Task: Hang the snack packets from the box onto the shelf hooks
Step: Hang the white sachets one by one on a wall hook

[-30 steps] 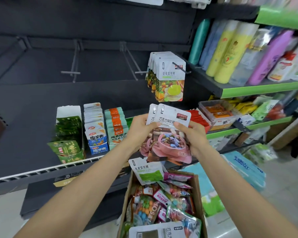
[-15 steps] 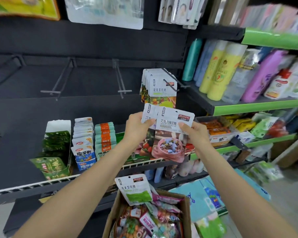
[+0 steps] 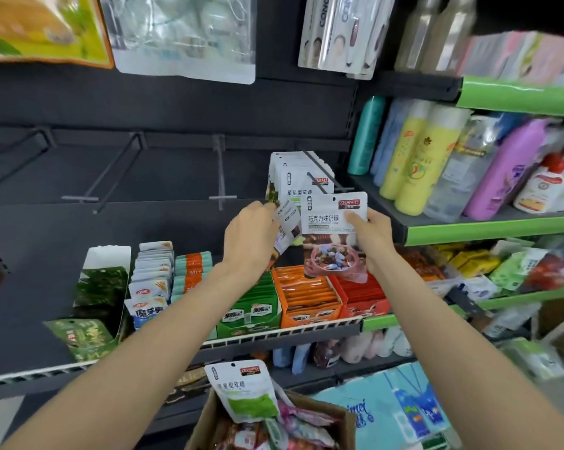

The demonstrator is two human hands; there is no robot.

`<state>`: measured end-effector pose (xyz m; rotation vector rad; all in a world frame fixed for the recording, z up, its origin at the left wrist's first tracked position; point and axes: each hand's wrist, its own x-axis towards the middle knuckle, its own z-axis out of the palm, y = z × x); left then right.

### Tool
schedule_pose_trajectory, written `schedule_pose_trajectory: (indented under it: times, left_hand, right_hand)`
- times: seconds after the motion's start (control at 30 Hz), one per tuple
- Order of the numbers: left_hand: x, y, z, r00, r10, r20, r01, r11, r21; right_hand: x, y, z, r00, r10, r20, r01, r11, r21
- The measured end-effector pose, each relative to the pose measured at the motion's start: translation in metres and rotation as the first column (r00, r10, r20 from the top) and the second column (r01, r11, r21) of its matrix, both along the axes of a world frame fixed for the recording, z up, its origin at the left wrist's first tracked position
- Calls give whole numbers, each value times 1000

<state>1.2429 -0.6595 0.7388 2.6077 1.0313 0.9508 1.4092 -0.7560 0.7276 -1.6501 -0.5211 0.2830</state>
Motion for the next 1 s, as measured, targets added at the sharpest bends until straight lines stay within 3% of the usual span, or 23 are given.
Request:
schedule_pose_trajectory:
  times: [0.13, 0.53, 0.87, 1.0]
  left_hand:
    - [1, 1, 6, 996, 33, -84, -30, 999, 39]
    - [-6, 6, 7, 998, -28, 52, 32, 996, -81]
    - [-9, 11, 8, 986, -78, 150, 103, 980, -171]
    - [-8, 13, 8, 979, -115, 168, 155, 956, -251]
  right_hand:
    - [5, 11, 1, 997, -63, 45, 64, 997, -30]
    - [9, 15, 1, 960, -200, 196, 215, 975, -56]
    - [17, 51, 19, 937, -187, 296, 283, 903, -322]
    - [21, 64, 14, 929, -186, 320, 288, 905, -311]
